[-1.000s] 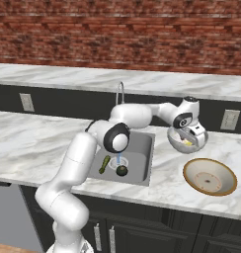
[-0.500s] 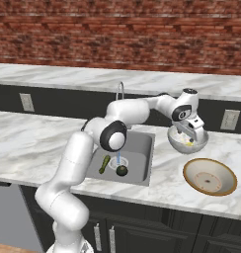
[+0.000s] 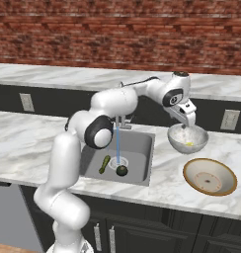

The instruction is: Pick the squashs from the sink and place them in one bowl. Place the lemon wedge in the other bowl. Then turn off the sink faucet.

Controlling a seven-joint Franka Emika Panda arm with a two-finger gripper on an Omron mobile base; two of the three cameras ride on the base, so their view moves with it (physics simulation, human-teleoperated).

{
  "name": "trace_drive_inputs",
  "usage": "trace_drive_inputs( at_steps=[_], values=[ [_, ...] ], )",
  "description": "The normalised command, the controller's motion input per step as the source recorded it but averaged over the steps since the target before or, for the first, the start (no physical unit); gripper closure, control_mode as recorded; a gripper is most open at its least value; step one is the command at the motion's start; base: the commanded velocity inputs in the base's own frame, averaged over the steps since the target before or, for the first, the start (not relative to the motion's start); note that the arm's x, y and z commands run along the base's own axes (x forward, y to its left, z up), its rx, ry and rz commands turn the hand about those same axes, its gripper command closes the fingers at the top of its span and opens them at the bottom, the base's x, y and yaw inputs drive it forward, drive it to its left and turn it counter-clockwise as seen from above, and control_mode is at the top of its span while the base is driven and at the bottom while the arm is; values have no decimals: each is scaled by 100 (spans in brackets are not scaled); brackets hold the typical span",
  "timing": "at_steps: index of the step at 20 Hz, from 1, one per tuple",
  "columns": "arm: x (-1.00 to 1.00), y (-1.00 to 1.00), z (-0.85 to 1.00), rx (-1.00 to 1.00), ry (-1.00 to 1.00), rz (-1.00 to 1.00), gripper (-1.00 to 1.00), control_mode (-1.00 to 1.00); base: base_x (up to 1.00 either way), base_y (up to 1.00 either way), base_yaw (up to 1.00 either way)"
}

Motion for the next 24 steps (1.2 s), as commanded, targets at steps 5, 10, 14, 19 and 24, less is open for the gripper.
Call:
trace_drive_inputs(
  at_steps=[5, 10, 14, 19, 24],
  values=[
    [-60, 59, 44, -5, -7, 0, -100, -100, 0, 0, 0],
    [-52, 82, 3, -5, 0, 0, -100, -100, 0, 0, 0],
    [-49, 77, -1, -4, 0, 2, -100, -100, 0, 0, 0],
    [-50, 69, -11, -1, 0, 4, -100, -100, 0, 0, 0],
    [-47, 48, -21, -2, 0, 5, -100, -100, 0, 0, 0]
  ],
)
